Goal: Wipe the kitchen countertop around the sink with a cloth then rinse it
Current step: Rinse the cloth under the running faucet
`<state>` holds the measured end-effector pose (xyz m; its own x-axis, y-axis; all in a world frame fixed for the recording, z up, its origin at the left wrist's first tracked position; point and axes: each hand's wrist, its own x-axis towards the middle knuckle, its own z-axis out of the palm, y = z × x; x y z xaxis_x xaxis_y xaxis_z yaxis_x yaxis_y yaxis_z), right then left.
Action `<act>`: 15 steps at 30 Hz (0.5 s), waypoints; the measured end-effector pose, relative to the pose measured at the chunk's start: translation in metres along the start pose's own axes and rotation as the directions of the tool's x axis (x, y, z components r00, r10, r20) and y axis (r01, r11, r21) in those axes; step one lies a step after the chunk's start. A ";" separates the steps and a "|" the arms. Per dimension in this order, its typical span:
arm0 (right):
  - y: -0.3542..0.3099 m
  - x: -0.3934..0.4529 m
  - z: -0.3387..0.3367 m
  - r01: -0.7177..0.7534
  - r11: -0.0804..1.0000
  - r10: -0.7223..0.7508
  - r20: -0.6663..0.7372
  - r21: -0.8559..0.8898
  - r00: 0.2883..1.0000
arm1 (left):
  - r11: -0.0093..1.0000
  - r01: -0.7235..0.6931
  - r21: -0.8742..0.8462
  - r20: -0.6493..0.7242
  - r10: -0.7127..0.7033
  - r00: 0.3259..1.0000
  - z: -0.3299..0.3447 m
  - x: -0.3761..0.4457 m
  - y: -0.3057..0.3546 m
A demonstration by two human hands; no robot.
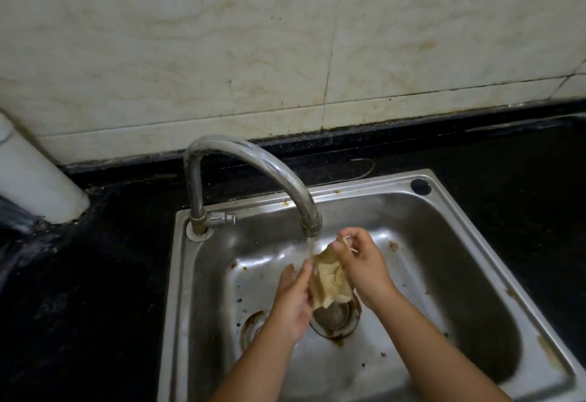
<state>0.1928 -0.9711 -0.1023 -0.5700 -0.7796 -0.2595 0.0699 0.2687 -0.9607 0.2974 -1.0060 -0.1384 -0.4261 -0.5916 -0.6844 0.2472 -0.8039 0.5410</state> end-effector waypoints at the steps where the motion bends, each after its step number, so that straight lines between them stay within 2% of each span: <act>1: -0.001 -0.001 0.000 -0.001 0.998 -0.002 0.055 0.062 0.998 | 0.999 0.043 0.013 0.020 -0.043 0.999 0.002 -0.002 -0.003; 3: -0.002 -0.001 -0.004 -0.008 0.995 -0.007 0.150 0.100 0.989 | 0.993 0.114 -0.019 0.048 -0.113 0.992 0.007 -0.007 -0.004; 5: -0.002 0.001 -0.010 -0.014 0.997 0.000 0.185 0.072 0.983 | 0.993 0.085 -0.087 0.052 -0.081 0.995 0.010 -0.009 -0.002; 8: 0.001 0.003 -0.014 -0.023 0.996 0.017 0.074 0.083 0.997 | 0.996 -0.031 -0.088 0.062 0.037 0.997 0.009 -0.011 0.007; 10: 0.004 0.004 -0.015 -0.042 0.985 0.050 -0.045 0.169 0.998 | 0.994 -0.100 -0.039 0.134 0.105 0.986 0.007 -0.016 0.011; 12: 0.005 0.005 -0.014 -0.072 0.953 0.101 -0.087 0.293 0.991 | 0.985 -0.168 0.041 0.199 0.157 0.967 0.006 -0.021 0.012; 14: 0.009 0.001 -0.010 -0.147 0.936 0.157 -0.005 0.321 0.988 | 0.968 -0.224 0.112 0.204 0.198 0.959 0.004 -0.022 0.013; 15: 0.012 -0.002 -0.008 -0.199 0.945 0.189 0.064 0.258 0.980 | 0.958 -0.249 0.142 0.196 0.219 0.956 0.002 -0.022 0.015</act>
<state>0.1882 -0.9616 -0.1125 -0.4930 -0.7496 -0.4417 0.3905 0.2631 -0.8822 0.3085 -1.0049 -0.1141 -0.5237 -0.7296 -0.4398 0.2189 -0.6142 0.7582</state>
